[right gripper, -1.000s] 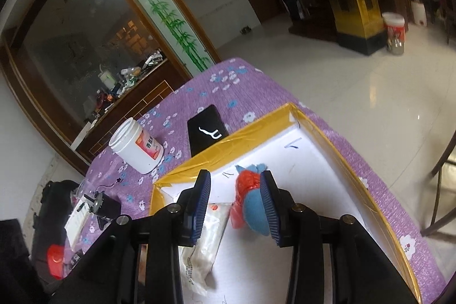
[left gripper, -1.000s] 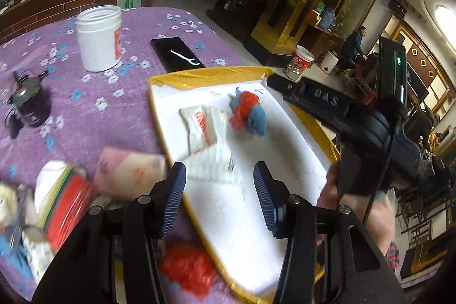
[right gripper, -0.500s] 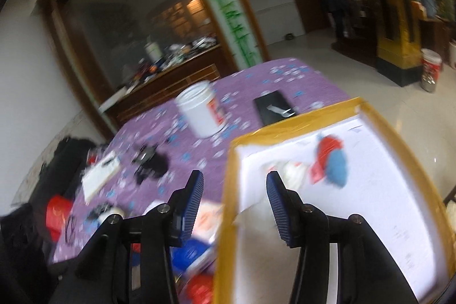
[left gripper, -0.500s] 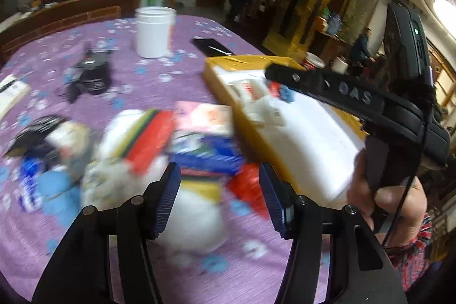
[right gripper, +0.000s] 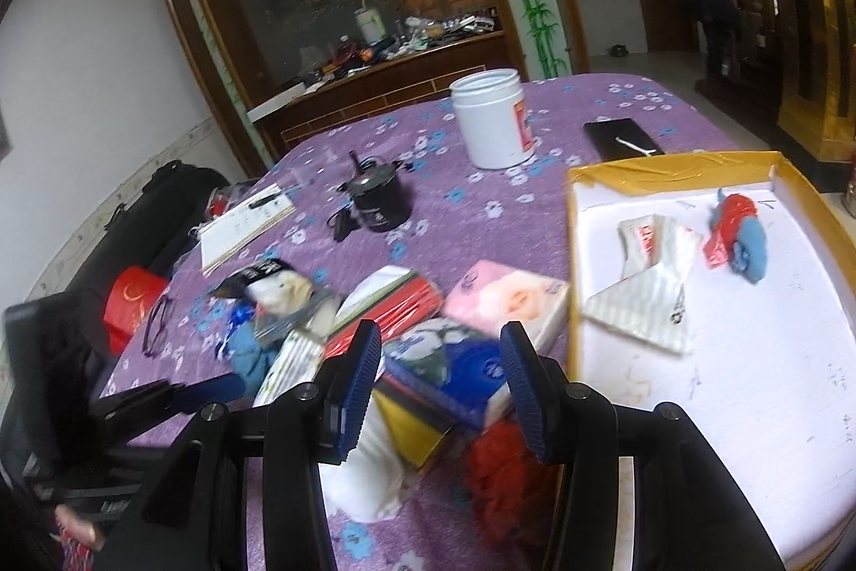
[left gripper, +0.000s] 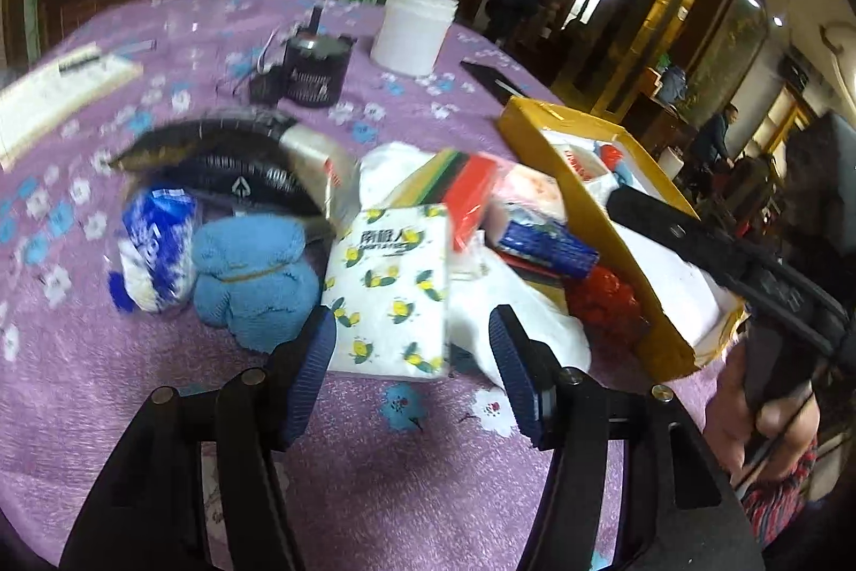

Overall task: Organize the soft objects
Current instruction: 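Grasp the yellow-patterned tissue pack with the left gripper while the right gripper grasps the white cloth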

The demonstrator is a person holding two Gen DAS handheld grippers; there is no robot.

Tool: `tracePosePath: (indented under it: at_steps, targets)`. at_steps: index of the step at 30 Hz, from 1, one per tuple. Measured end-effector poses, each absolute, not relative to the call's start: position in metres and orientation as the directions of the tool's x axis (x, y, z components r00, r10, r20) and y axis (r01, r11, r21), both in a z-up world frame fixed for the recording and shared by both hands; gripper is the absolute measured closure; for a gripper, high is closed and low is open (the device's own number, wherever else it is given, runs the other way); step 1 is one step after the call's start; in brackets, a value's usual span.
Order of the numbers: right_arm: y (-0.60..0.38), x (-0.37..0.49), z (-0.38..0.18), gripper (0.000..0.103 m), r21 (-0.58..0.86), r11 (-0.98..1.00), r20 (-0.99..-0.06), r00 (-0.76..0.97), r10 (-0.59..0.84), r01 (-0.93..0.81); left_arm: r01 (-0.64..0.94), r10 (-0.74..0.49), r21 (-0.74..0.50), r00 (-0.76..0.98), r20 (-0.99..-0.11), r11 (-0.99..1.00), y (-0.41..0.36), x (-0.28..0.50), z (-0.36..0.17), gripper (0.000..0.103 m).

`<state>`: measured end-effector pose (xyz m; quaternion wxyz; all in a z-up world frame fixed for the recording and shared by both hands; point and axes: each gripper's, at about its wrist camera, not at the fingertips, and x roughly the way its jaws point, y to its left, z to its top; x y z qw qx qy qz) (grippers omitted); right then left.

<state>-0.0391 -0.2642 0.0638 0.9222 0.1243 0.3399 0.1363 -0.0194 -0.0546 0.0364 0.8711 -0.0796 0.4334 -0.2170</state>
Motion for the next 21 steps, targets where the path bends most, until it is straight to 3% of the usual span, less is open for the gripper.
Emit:
tracePosePath:
  at_steps: [3,7,10,12,17,21]
  targets:
    - [-0.258,-0.043,0.063,0.053,0.318,0.928,-0.596,0.720,0.356,-0.195,0.288,-0.433,-0.326,0.524,-0.733,0.901,-0.051,-0.012,0.030,0.038]
    - [-0.244,-0.050,0.060,0.046,0.322,0.911,-0.606,0.684,0.406,-0.256,0.249,-0.473,-0.402,0.440,-0.763,0.881,-0.051,0.008,0.015,0.037]
    - [-0.237,-0.055,0.056,0.046,0.321,0.900,-0.610,0.663,0.435,-0.295,0.264,-0.455,-0.372,0.464,-0.760,0.890,-0.057,0.010,0.016,0.034]
    - [-0.234,-0.059,0.054,0.046,0.316,0.896,-0.613,0.654,0.444,-0.312,0.268,-0.439,-0.349,0.483,-0.757,0.898,-0.058,0.006,0.017,0.051]
    - [-0.232,-0.063,0.046,0.045,0.298,0.897,-0.630,0.638,0.442,-0.327,0.289,-0.450,-0.345,0.555,-0.699,0.893,-0.049,-0.007,0.032,0.053]
    - [-0.220,-0.067,0.042,0.030,0.233,0.905,-0.653,0.632,0.417,-0.357,0.313,-0.462,-0.340,0.590,-0.662,0.887,-0.048,-0.013,0.041,0.053]
